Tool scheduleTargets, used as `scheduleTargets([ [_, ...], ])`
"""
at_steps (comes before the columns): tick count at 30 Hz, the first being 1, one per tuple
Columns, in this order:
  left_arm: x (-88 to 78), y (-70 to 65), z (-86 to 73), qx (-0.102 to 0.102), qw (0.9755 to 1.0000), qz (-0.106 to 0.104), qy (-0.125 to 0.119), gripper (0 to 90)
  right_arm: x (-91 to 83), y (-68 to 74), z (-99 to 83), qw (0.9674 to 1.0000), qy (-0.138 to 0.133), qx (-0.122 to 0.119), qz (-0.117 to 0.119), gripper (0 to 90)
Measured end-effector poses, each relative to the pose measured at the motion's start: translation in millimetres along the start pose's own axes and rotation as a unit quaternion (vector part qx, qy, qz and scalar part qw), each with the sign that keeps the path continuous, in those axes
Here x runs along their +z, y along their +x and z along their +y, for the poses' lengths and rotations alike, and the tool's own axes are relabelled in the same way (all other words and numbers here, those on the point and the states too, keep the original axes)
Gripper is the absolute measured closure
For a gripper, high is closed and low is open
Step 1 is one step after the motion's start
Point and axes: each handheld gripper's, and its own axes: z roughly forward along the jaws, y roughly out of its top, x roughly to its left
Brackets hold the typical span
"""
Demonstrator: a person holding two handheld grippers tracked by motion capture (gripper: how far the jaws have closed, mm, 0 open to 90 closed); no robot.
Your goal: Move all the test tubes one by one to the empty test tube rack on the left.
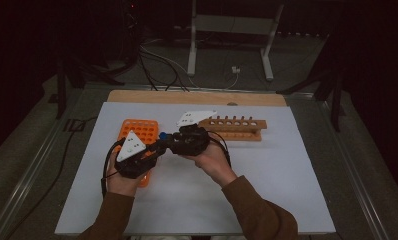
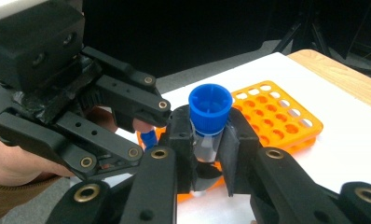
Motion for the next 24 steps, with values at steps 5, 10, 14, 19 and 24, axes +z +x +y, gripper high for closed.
scheduleTargets([
  [5,-3.0,5.4,-0.1,-0.005,0.9998,0.017,0.0,77.5,-9.6,-6.8,-0.5,0.9995,-0.026,0.012,0.013,48.1],
  [10,-13.9,16.5,0.3,-0.023,0.999,0.036,-0.016,77.6,-26.0,-20.4,-5.5,0.9983,-0.041,0.029,-0.029,24.5],
  [14,-25.2,27.6,-0.4,-0.037,0.9974,0.054,-0.03,77.7,-37.8,-34.4,-16.2,0.9957,-0.048,0.046,-0.063,15.3],
  [19,-39.8,41.4,-2.2,-0.046,0.9946,0.082,-0.044,77.7,-48.0,-47.8,-32.5,0.9925,-0.041,0.053,-0.102,10.0],
  [24,-53.3,56.7,-10.2,-0.06,0.9909,0.11,-0.048,77.7,-55.7,-52.5,-45.4,0.9899,-0.035,0.055,-0.126,4.9],
])
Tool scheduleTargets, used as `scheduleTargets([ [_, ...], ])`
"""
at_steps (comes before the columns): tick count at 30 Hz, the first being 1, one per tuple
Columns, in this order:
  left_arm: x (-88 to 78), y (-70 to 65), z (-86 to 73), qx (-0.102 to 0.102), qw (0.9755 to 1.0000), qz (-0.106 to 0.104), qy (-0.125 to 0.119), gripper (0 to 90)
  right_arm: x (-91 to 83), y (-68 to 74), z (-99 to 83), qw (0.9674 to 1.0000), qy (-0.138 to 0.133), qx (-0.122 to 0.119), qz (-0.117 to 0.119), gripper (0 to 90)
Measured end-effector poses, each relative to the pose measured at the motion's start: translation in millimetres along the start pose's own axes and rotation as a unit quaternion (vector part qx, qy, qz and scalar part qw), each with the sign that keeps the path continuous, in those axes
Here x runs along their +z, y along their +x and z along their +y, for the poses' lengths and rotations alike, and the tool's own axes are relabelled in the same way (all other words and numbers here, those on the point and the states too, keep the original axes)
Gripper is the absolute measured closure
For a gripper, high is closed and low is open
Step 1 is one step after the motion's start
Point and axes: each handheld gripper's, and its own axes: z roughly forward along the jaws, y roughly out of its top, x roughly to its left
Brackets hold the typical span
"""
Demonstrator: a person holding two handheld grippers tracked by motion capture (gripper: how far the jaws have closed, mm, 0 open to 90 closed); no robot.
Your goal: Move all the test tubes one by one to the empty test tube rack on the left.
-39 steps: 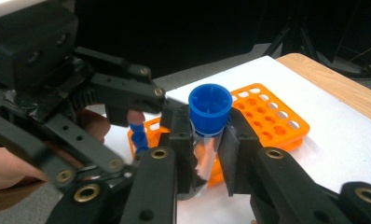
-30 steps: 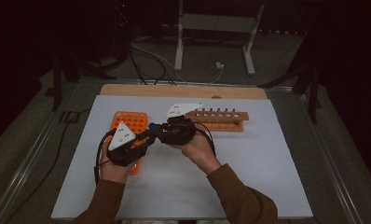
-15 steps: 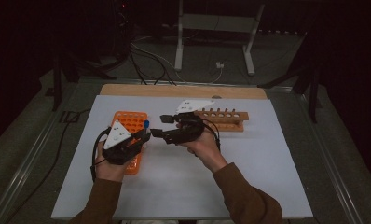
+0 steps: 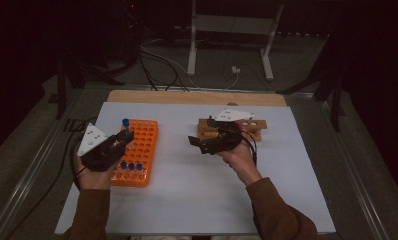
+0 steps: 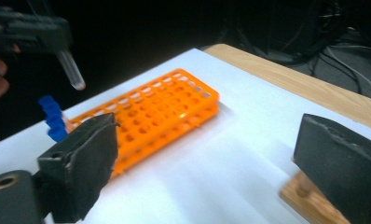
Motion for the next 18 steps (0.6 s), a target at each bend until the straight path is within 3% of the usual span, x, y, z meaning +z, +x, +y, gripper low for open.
scheduleTargets([
  [9,-19.9,28.0,-19.8,-0.023,0.9991,0.035,0.001,77.7,-16.8,-13.7,-10.5,0.9997,-0.005,0.006,-0.023,4.4],
  [18,-30.5,39.4,-46.7,-0.048,0.9981,0.037,0.01,77.7,-29.9,-18.1,-20.6,0.9993,-0.006,0.003,-0.036,4.5],
])
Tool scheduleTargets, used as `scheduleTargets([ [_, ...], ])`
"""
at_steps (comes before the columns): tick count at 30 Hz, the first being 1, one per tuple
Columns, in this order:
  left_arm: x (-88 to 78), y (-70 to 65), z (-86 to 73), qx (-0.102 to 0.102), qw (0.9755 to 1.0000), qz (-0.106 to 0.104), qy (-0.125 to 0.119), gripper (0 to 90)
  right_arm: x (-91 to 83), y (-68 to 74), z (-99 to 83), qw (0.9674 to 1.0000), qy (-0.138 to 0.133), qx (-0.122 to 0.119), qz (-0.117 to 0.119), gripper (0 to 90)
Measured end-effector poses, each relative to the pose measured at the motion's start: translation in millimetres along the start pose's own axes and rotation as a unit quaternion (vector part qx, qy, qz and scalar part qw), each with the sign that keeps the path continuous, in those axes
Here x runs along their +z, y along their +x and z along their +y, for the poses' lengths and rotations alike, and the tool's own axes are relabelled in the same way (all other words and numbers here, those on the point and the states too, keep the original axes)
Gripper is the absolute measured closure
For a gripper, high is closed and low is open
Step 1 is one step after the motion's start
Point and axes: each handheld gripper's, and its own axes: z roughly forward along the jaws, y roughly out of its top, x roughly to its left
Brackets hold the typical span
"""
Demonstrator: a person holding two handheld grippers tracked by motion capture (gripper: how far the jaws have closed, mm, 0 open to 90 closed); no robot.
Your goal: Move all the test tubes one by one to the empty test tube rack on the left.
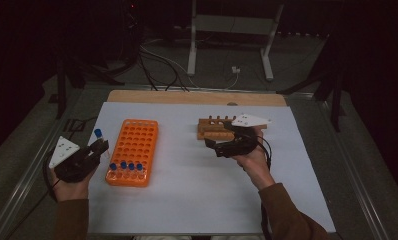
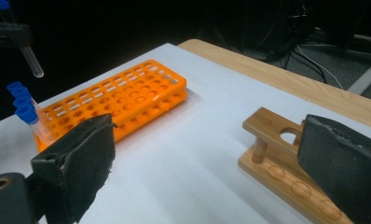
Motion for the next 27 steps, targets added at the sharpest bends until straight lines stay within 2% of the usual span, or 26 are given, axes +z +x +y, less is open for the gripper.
scheduleTargets([
  [7,3.3,-3.2,-18.4,0.011,0.9996,-0.007,0.025,77.7,-8.5,-3.0,-5.5,1.0,-0.005,0.003,0.0,4.5],
  [17,5.8,-3.1,-40.9,-0.002,0.9991,-0.017,0.039,77.7,-18.7,-10.2,-14.6,0.9998,-0.01,0.014,-0.005,4.5],
  [27,4.1,-5.0,-55.2,0.005,0.9978,-0.018,0.063,77.7,-20.0,-10.8,-17.2,0.9997,-0.015,0.018,-0.002,4.6],
])
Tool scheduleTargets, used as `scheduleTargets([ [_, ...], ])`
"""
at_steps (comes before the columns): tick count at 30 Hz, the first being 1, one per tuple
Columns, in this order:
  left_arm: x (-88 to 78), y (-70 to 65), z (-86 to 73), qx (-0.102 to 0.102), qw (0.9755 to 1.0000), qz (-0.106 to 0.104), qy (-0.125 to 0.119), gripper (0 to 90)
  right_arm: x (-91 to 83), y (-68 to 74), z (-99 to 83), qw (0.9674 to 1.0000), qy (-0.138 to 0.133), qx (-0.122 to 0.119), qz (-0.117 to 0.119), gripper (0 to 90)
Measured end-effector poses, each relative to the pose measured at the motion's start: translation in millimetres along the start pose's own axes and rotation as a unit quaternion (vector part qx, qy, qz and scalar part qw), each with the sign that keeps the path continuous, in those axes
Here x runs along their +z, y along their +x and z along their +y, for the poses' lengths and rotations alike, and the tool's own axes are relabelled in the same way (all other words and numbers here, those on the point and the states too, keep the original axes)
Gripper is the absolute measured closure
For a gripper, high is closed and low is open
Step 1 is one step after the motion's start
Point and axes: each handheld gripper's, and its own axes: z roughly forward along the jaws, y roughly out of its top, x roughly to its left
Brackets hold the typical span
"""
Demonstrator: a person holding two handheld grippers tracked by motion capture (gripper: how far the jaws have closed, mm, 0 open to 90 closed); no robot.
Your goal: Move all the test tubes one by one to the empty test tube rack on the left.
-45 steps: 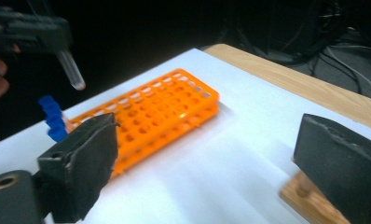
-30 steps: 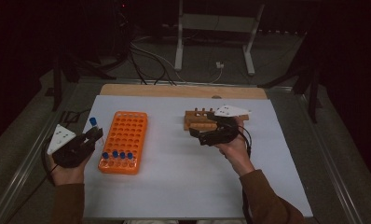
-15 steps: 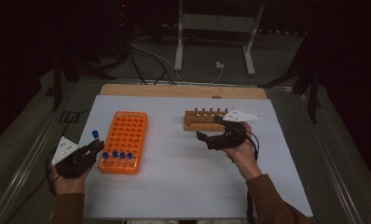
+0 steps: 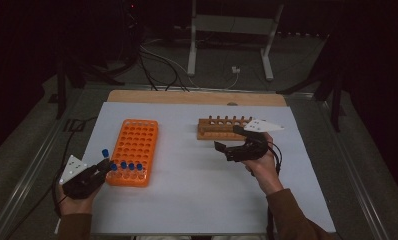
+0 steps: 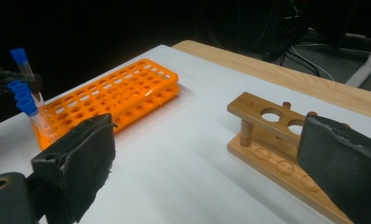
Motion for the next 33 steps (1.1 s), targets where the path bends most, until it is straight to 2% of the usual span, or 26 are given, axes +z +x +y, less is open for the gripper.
scheduleTargets([
  [6,3.5,-3.2,-6.6,0.017,0.9996,0.005,0.021,77.8,-3.1,-1.0,-2.5,1.0,-0.004,0.002,0.001,4.8],
  [21,-0.3,-3.1,-10.3,0.018,0.9997,0.009,0.013,78.1,-11.8,-11.1,-17.3,0.9998,-0.006,0.017,-0.009,5.5],
  [26,-0.8,-3.9,-11.1,0.031,0.9995,0.01,0.006,78.0,-11.2,-10.3,-17.6,0.9998,-0.007,0.018,-0.007,5.8],
  [29,-0.7,-4.0,-12.5,0.033,0.9994,0.01,0.008,78.0,-9.8,-9.2,-18.4,0.9998,-0.007,0.017,-0.005,5.8],
  [33,-0.5,-4.0,-15.0,0.034,0.9991,0.012,0.022,78.1,-9.0,-8.3,-19.0,0.9999,-0.007,0.015,-0.004,5.9],
])
